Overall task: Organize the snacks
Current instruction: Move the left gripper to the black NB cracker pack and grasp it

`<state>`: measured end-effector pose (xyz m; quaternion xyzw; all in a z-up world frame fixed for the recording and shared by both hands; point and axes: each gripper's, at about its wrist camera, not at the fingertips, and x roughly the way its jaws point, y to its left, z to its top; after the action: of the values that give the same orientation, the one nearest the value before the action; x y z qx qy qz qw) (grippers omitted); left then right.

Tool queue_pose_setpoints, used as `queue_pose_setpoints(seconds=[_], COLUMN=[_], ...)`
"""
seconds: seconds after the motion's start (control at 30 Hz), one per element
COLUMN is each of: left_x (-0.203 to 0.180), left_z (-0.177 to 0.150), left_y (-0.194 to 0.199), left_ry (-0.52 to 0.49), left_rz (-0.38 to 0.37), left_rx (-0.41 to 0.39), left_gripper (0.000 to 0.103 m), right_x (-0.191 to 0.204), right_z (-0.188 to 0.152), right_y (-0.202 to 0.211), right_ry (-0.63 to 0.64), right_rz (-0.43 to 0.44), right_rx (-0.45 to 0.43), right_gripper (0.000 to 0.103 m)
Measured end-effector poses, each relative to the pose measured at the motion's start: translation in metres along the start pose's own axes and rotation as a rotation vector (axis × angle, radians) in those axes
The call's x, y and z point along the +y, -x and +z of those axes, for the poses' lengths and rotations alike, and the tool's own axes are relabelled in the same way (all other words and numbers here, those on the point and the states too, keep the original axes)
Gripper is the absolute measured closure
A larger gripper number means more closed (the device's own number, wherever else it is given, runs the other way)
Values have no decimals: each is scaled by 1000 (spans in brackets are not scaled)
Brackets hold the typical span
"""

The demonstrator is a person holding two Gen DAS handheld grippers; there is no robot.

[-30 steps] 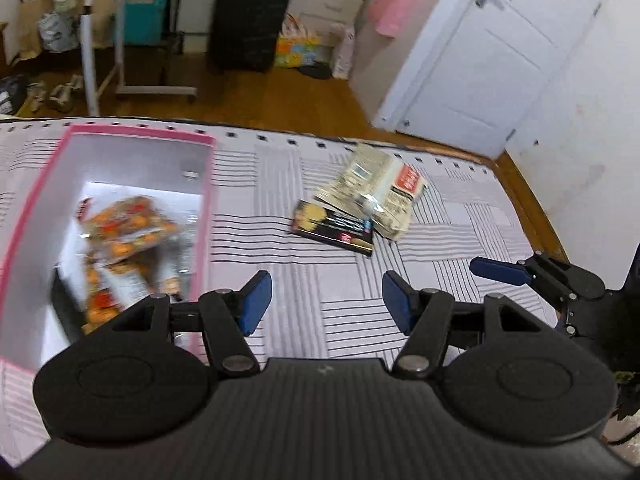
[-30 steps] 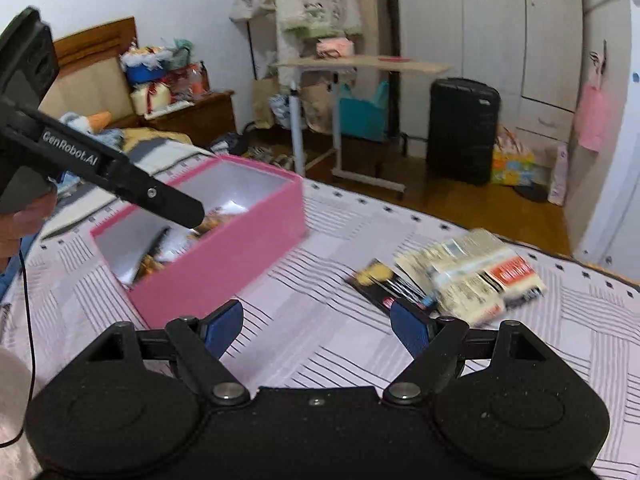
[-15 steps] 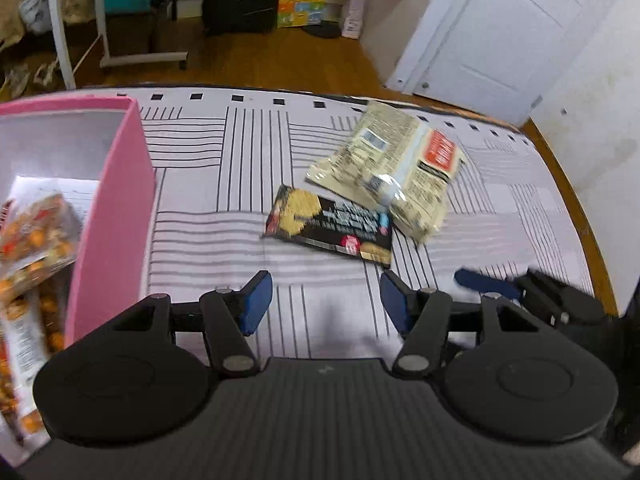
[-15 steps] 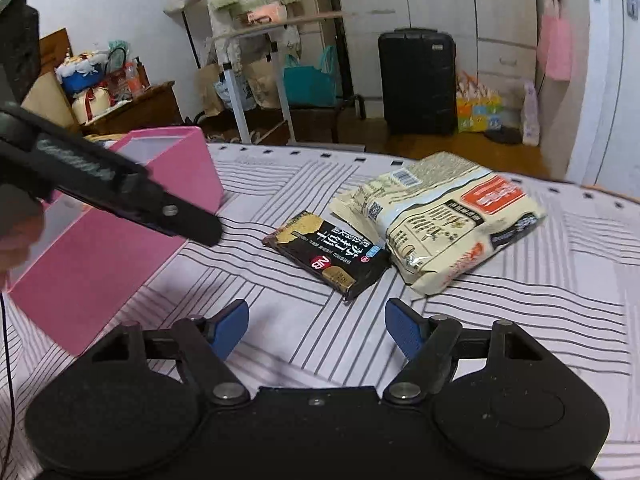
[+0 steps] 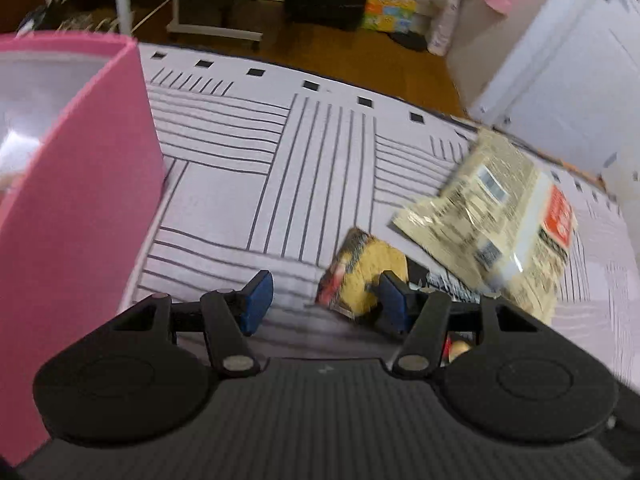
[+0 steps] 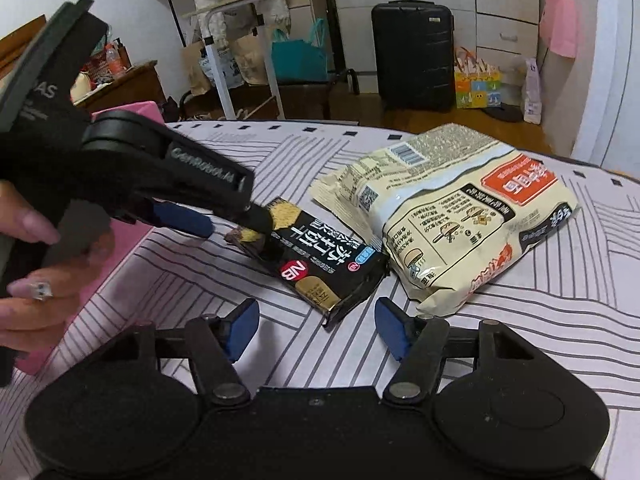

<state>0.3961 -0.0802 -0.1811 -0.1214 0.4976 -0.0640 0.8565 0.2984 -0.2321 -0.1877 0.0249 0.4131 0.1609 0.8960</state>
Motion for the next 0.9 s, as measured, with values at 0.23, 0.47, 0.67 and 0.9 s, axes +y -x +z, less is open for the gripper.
queue_pose_setpoints(seconds=[0.23,0.47,0.67,0.9], left_x=[1,-13,-13,-11], left_z=[-4,-15,-22,-41], left_y=[0,1,13,23], left_ry=[-6,-94,-100,-113], left_rz=[-112,-132,-165,-228], left_rx=[47,73,141,203], left_gripper=[50,52,52,52], right_x=[-3,9,11,7], right_z=[0,-4,-7,-20], right_y=[-3,-7,4,21], right_ry=[8,106,83,147], right_rz=[-9,-38,-56,-60], right_rx=[-29,-16,-29,-2], right_gripper=[44,37,37,36])
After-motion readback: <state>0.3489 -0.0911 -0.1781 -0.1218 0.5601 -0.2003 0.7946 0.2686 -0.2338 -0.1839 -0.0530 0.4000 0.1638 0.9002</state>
